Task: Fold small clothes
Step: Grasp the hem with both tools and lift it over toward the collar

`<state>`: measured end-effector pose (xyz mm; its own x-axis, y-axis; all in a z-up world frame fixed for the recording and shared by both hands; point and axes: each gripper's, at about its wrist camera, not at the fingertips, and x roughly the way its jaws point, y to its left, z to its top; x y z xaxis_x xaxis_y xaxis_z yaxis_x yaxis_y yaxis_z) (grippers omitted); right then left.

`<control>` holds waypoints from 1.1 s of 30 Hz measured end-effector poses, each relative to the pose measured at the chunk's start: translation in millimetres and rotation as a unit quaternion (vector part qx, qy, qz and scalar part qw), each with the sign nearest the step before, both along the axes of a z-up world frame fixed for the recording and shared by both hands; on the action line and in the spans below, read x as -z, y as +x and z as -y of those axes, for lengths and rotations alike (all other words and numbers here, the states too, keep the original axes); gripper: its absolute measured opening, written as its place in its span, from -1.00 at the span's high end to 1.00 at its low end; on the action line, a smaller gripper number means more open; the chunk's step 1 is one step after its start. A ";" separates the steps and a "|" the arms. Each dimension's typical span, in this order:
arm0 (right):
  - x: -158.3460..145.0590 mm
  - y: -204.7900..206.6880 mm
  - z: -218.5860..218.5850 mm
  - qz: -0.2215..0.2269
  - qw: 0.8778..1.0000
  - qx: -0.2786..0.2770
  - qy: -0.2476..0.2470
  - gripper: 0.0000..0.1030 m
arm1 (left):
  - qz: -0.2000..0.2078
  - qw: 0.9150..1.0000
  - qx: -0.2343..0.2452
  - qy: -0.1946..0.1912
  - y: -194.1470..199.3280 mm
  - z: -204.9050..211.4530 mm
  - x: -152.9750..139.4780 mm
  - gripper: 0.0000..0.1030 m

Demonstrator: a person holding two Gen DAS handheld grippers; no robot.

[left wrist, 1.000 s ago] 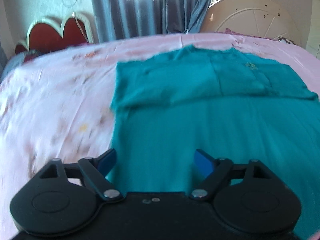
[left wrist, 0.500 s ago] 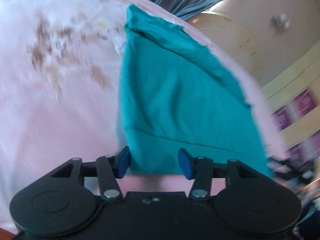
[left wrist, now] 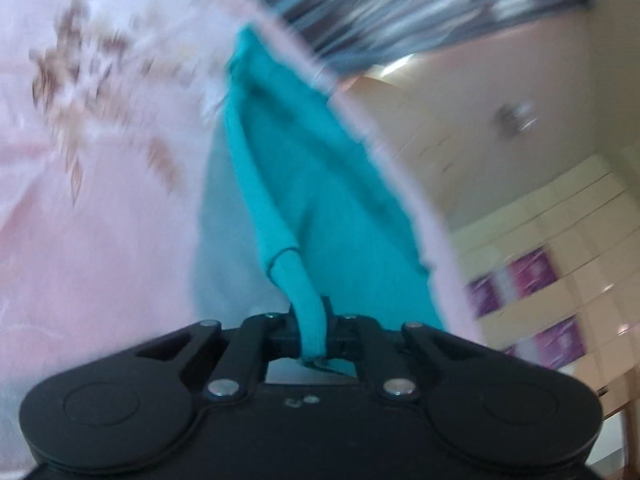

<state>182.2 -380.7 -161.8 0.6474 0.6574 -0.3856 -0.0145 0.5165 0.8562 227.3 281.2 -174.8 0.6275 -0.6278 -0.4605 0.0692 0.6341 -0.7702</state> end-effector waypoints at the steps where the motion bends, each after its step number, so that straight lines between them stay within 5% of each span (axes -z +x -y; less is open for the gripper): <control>1: 3.0 -1.1 1.7 -0.008 1.000 0.005 -0.007 0.95 | -0.010 1.000 -0.005 0.013 -0.4 0.1 3.5 0.89; 4: 17.0 11.6 -10.8 -0.050 0.997 -0.019 -0.053 0.95 | -0.048 0.998 -0.006 0.039 5.5 4.5 21.1 0.89; 6: 12.5 13.6 -10.8 -0.037 0.998 -0.010 -0.045 0.95 | -0.042 0.999 -0.021 0.024 5.1 3.6 22.0 0.89; 13: -51.8 46.8 -9.1 0.048 0.997 0.021 -0.059 0.95 | 0.044 0.997 -0.053 -0.030 24.0 2.4 -22.7 0.89; 17: -86.0 93.7 -18.5 0.085 0.992 0.044 -0.080 0.95 | 0.099 0.993 -0.050 -0.040 77.2 8.9 -61.9 0.89; 21: -100.9 169.1 -21.9 0.077 0.991 0.075 -0.084 0.95 | 0.112 0.991 -0.050 -0.045 152.4 21.2 -84.9 0.89; 27: -73.4 308.5 -14.4 -0.002 0.994 0.102 -0.046 0.95 | 0.058 0.996 -0.058 -0.022 286.9 32.2 -70.7 0.89; 33: -17.1 400.2 -1.7 -0.067 0.992 0.102 -0.044 0.95 | -0.021 0.998 -0.055 0.013 385.0 34.9 -24.1 0.89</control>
<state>582.4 -379.0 -144.6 0.7021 0.4780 -0.5278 0.2092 0.5700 0.7946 612.3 246.3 -150.7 0.6717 -0.5434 -0.5035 -0.0337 0.6565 -0.7536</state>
